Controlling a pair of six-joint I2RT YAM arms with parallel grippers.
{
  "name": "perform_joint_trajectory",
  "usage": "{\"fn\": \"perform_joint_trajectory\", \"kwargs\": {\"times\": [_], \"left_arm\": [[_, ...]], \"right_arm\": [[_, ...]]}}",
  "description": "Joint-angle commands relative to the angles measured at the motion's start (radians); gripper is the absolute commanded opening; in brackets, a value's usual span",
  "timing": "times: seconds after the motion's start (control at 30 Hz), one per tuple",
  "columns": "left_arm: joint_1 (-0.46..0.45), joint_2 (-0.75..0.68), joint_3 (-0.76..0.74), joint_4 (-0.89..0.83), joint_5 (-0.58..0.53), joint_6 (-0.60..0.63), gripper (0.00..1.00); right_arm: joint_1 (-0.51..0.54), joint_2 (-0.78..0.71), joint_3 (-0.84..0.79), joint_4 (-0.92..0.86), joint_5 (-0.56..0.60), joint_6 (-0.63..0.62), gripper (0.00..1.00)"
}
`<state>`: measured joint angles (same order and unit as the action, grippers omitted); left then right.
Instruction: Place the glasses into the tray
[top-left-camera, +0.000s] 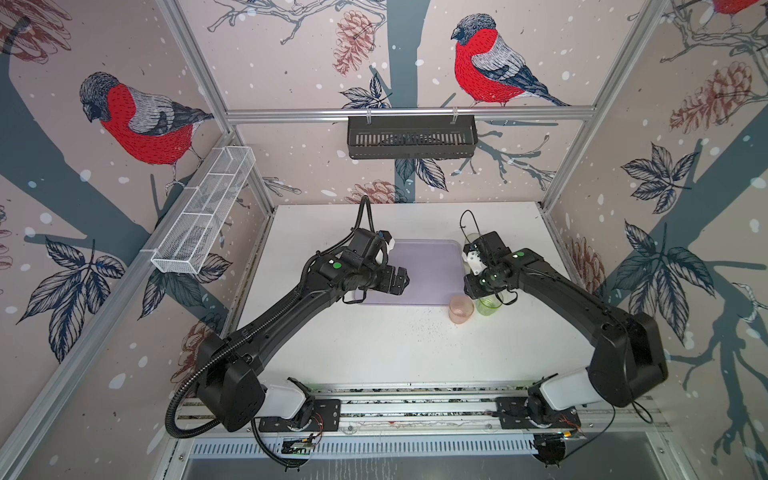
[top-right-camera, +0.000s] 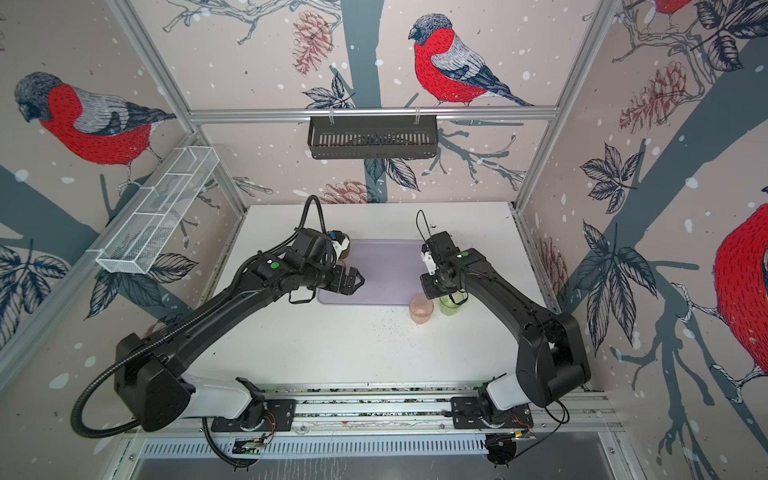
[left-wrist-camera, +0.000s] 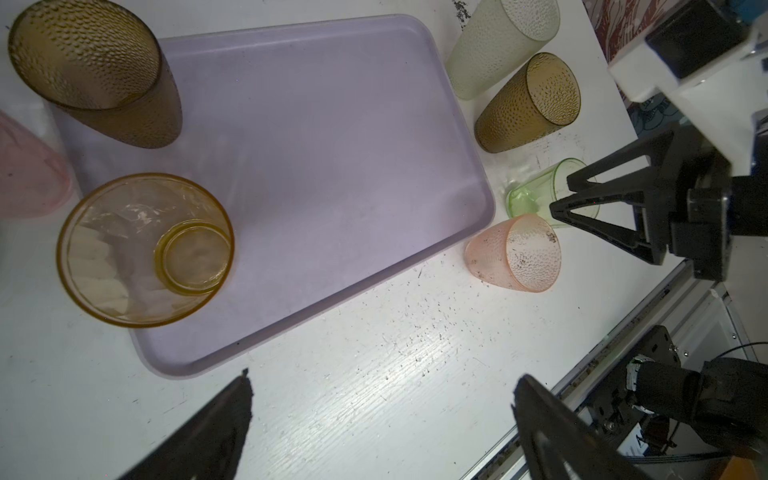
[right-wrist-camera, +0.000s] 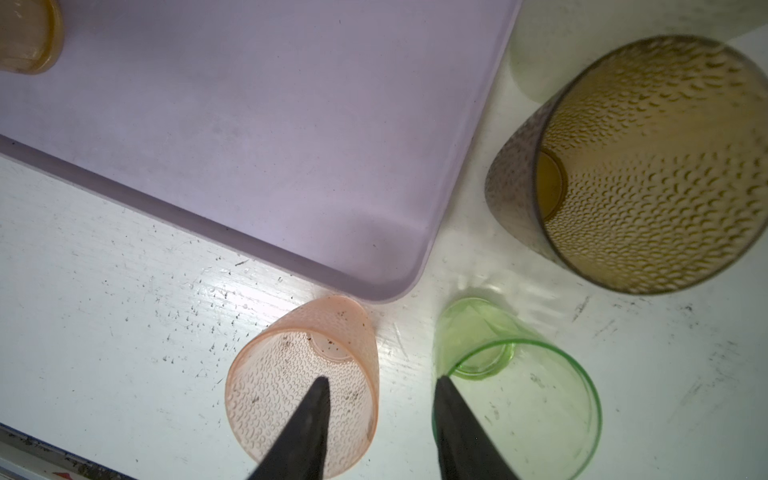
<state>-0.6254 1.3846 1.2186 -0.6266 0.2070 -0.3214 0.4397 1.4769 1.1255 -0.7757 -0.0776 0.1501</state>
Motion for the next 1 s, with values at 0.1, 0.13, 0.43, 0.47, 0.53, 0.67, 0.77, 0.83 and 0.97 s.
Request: {"fn": "perform_joint_trajectory", "kwargs": {"times": [0.1,0.13,0.43,0.47,0.53,0.67,0.77,0.83,0.97], "left_arm": [[-0.029,0.004,0.003,0.068,0.017,0.009,0.97],[-0.033,0.005,0.002,0.074,0.016,0.005,0.97],[-0.065,0.016,0.003,0.099,0.006,-0.009,0.97],[-0.068,0.015,0.002,0.099,-0.001,-0.009,0.97],[-0.069,0.01,0.003,0.1,-0.012,-0.01,0.97],[-0.069,0.004,0.004,0.102,-0.027,-0.013,0.97],[-0.069,0.0,0.002,0.112,-0.029,-0.021,0.97],[-0.069,0.001,0.003,0.117,-0.026,-0.026,0.97],[-0.069,-0.004,0.0,0.123,-0.021,-0.033,0.97]], "right_arm": [[-0.004,0.008,-0.009,-0.006,-0.012,-0.025,0.4],[-0.005,0.007,-0.012,-0.007,-0.013,-0.028,0.4],[-0.006,0.011,-0.029,-0.004,-0.032,-0.041,0.39],[-0.006,0.011,-0.031,-0.003,-0.034,-0.041,0.39],[-0.006,0.013,-0.037,0.0,-0.039,-0.046,0.39],[-0.007,0.018,-0.041,0.005,-0.04,-0.05,0.37],[-0.006,0.026,-0.04,0.01,-0.047,-0.053,0.36],[-0.005,0.034,-0.039,0.01,-0.051,-0.057,0.35],[-0.006,0.04,-0.044,0.01,-0.059,-0.059,0.33]]}}
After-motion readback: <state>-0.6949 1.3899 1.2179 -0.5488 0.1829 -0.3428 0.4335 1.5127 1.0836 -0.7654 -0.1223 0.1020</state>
